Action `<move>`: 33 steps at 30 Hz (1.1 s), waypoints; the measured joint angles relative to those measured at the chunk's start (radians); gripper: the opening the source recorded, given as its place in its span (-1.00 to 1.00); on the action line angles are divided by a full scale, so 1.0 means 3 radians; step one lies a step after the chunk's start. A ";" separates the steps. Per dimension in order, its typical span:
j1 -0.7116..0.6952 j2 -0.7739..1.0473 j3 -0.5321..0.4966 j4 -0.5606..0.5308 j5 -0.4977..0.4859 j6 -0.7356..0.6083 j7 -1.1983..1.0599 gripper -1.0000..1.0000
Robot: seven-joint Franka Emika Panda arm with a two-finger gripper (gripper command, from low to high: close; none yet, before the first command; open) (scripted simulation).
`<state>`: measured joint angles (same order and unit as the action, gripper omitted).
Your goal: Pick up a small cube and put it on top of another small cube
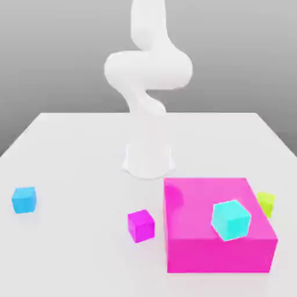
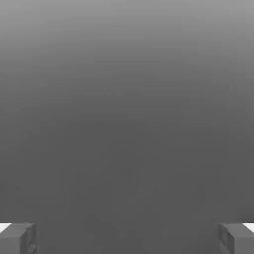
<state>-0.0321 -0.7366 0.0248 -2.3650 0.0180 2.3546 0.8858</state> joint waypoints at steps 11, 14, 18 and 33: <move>-0.0474 0.1138 0.0436 -0.1100 0.0223 0.0952 0.1573 0.00; -0.0589 0.1437 0.0548 -0.1390 0.0261 0.1203 0.2004 0.00; -0.0720 0.1837 0.0666 -0.1776 0.0276 0.1538 0.2598 0.00; -0.0249 0.3190 -0.0100 -0.1875 -0.0712 0.2650 0.3758 -1.00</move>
<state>-0.1067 0.2205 -0.0052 -2.9276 -0.1955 3.1498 2.0132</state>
